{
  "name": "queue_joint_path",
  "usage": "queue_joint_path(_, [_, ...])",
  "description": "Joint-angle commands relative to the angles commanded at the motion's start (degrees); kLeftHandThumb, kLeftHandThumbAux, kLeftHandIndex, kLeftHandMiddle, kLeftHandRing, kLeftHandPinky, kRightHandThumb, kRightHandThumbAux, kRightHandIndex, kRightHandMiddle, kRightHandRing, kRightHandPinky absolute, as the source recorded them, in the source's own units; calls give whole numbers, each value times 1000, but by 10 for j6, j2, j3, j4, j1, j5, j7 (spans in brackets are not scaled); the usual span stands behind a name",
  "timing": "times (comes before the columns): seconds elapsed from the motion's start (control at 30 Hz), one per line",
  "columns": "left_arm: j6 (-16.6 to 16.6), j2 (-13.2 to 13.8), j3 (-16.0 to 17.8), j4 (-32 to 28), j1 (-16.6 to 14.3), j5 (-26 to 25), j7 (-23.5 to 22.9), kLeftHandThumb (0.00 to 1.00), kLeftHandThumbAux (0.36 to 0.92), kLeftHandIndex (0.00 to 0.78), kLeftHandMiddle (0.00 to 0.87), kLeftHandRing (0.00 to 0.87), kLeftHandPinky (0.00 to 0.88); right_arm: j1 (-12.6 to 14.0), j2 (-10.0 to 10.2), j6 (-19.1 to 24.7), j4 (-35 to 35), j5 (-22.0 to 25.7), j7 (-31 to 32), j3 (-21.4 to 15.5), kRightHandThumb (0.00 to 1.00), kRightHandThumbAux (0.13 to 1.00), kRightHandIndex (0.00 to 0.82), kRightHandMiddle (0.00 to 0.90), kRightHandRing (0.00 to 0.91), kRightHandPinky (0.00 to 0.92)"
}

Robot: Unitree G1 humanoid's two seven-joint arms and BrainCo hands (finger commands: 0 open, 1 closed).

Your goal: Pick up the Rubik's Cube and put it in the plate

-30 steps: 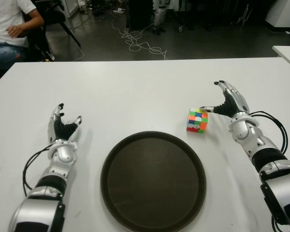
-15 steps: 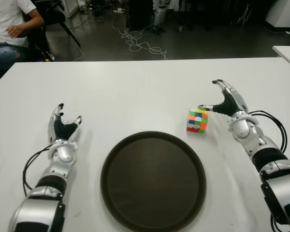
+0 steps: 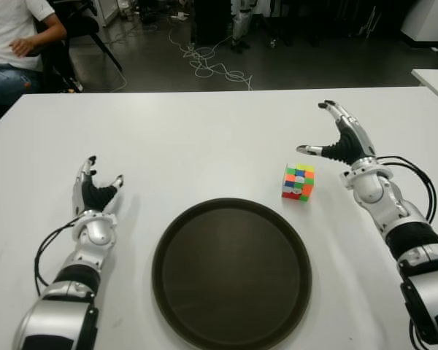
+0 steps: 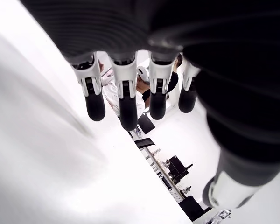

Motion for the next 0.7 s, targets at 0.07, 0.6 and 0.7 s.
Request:
queue_joint_path(0.07, [1, 0, 0, 0, 0, 0, -1, 186, 733, 96, 146, 152, 160, 1, 0, -4, -1, 0, -1, 0, 0, 610, 0, 0, 0, 0])
queue_joint_path(0.6, [-4, 1, 2, 3, 0, -3, -5, 183, 723, 92, 145, 169, 207, 13, 3, 4, -28, -1, 9, -4, 0, 619, 0, 0, 0, 0])
queue_joint_path(0.7, [-1, 0, 3, 3, -1, -4, -5, 188, 726, 92, 142, 161, 196, 31, 11, 27, -59, -5, 26, 5, 0, 628, 0, 0, 0, 0])
